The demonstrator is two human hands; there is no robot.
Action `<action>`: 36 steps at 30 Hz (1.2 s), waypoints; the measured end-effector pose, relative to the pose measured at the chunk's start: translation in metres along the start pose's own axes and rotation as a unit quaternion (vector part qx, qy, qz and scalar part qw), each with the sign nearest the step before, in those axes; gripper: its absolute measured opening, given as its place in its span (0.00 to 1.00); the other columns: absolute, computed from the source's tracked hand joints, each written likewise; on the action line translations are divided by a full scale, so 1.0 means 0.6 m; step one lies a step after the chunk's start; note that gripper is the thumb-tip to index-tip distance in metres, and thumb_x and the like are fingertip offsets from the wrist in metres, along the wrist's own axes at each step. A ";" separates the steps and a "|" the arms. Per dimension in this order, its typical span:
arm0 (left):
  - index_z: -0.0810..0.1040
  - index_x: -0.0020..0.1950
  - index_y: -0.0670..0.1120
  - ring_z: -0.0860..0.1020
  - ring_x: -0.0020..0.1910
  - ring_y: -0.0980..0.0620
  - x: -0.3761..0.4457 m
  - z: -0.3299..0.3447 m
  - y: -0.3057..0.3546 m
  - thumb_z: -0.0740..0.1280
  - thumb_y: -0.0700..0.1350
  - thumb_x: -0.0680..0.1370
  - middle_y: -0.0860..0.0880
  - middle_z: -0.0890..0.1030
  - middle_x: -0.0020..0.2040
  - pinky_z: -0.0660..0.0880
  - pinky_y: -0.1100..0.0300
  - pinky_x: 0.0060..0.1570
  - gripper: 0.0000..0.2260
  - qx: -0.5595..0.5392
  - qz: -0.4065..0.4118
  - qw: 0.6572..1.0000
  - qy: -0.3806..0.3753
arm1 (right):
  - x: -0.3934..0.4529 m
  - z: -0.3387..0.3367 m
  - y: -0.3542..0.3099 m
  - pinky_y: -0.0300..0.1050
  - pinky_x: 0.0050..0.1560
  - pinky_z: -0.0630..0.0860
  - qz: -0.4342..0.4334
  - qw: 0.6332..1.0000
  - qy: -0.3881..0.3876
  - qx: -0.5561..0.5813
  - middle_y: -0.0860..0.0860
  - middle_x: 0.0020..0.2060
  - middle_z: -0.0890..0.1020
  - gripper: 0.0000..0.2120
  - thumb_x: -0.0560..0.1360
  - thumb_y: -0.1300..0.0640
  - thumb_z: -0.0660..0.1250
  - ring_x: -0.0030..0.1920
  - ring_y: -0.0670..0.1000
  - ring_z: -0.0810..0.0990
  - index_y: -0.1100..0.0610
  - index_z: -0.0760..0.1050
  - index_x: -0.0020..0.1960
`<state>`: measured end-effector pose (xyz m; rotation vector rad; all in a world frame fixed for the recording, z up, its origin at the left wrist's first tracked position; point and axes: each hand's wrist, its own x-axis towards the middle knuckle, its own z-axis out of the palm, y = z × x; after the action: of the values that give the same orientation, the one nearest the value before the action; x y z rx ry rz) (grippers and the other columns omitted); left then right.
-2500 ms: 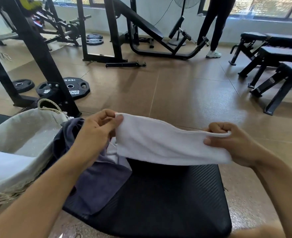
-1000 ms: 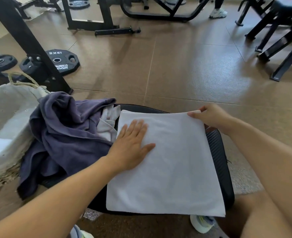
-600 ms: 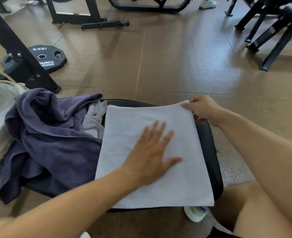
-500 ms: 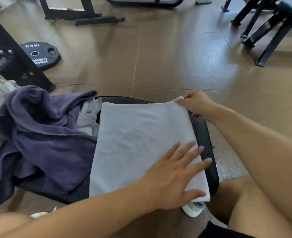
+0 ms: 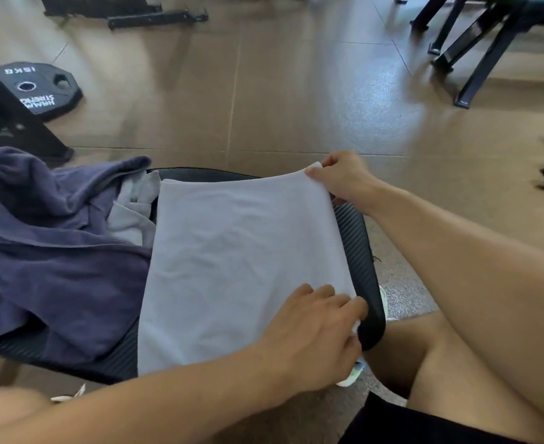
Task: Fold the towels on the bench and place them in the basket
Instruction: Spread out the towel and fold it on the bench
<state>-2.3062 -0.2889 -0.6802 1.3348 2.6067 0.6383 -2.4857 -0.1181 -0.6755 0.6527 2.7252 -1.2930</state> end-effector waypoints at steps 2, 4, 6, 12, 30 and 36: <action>0.75 0.55 0.50 0.72 0.41 0.53 -0.008 -0.006 0.003 0.61 0.48 0.76 0.54 0.79 0.42 0.68 0.57 0.41 0.09 -0.098 -0.056 0.993 0.021 | 0.000 -0.001 0.005 0.45 0.33 0.81 0.004 1.000 0.008 0.007 0.49 0.36 0.83 0.10 0.72 0.48 0.72 0.33 0.51 0.81 0.52 0.78 0.37; 0.76 0.58 0.51 0.70 0.41 0.57 -0.015 -0.016 0.011 0.63 0.46 0.77 0.55 0.77 0.42 0.67 0.61 0.41 0.10 -0.180 -0.097 0.978 0.041 | 0.000 -0.003 0.010 0.47 0.36 0.81 0.011 1.000 0.013 0.025 0.50 0.36 0.82 0.09 0.72 0.49 0.72 0.33 0.51 0.80 0.52 0.77 0.37; 0.76 0.59 0.53 0.72 0.42 0.57 -0.020 -0.026 0.021 0.65 0.45 0.78 0.55 0.79 0.43 0.68 0.64 0.43 0.10 -0.253 -0.121 0.959 0.044 | -0.003 -0.014 0.013 0.48 0.38 0.81 0.020 0.999 0.022 0.045 0.50 0.36 0.82 0.07 0.71 0.50 0.71 0.35 0.51 0.81 0.52 0.78 0.38; 0.72 0.62 0.63 0.80 0.52 0.62 -0.028 -0.046 0.057 0.70 0.52 0.78 0.62 0.82 0.43 0.74 0.70 0.55 0.15 -0.402 -0.188 0.896 0.024 | -0.009 -0.079 0.021 0.43 0.33 0.73 0.035 0.991 0.082 0.095 0.51 0.38 0.81 0.05 0.71 0.54 0.71 0.36 0.52 0.78 0.51 0.75 0.39; 0.79 0.52 0.53 0.80 0.33 0.63 -0.155 -0.110 -0.028 0.77 0.49 0.73 0.54 0.86 0.36 0.79 0.63 0.50 0.11 -0.475 -0.437 0.763 -0.024 | -0.043 0.135 -0.134 0.58 0.46 0.84 -0.067 0.997 0.007 0.031 0.46 0.36 0.83 0.09 0.64 0.45 0.71 0.41 0.54 0.85 0.49 0.78 0.38; 0.80 0.50 0.50 0.80 0.37 0.64 -0.188 -0.109 -0.055 0.76 0.48 0.73 0.52 0.87 0.40 0.69 0.76 0.37 0.09 -0.437 -0.457 0.774 -0.024 | -0.060 0.177 -0.150 0.52 0.50 0.82 -0.076 0.997 -0.002 -0.033 0.44 0.39 0.82 0.07 0.68 0.47 0.70 0.44 0.51 0.83 0.49 0.78 0.42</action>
<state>-2.2839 -0.4165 -0.6431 -0.2033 2.0036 1.2838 -2.5022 -0.2606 -0.6707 0.4450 2.8488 -1.2255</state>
